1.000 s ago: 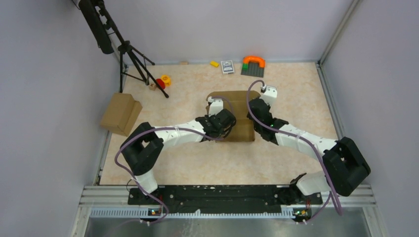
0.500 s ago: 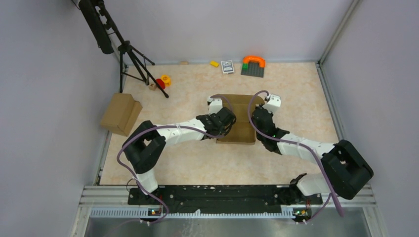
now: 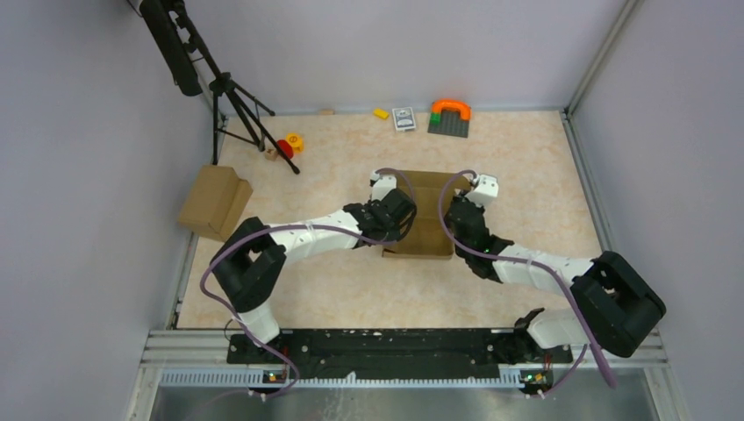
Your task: Fold the paper box
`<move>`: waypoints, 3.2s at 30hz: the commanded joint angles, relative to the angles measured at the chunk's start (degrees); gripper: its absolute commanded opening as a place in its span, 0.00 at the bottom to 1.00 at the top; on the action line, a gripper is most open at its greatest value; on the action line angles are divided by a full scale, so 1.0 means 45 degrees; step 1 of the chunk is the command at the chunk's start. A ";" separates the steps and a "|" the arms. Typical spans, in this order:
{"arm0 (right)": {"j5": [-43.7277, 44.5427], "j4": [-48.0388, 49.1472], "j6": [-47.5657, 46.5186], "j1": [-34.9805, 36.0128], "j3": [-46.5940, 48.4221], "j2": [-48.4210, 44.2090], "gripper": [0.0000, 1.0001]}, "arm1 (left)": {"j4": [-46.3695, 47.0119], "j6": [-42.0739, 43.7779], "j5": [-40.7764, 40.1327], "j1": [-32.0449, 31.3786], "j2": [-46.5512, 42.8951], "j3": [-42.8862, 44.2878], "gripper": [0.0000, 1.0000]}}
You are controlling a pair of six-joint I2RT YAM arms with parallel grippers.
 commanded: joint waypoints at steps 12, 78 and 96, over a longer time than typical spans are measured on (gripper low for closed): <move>-0.0339 0.0900 -0.0930 0.0221 -0.0249 -0.0612 0.00 | -0.1488 0.0823 0.0472 0.0000 -0.1710 -0.0186 0.50; -0.0367 -0.0881 -0.1266 0.0852 0.1999 0.0380 0.00 | 0.4444 0.5941 0.9395 0.5434 -0.1141 -0.0001 0.05; 0.1271 0.4108 -0.2370 0.1688 0.0805 0.1486 0.00 | 0.9739 0.5395 0.3923 0.3379 -0.3577 -0.3941 0.00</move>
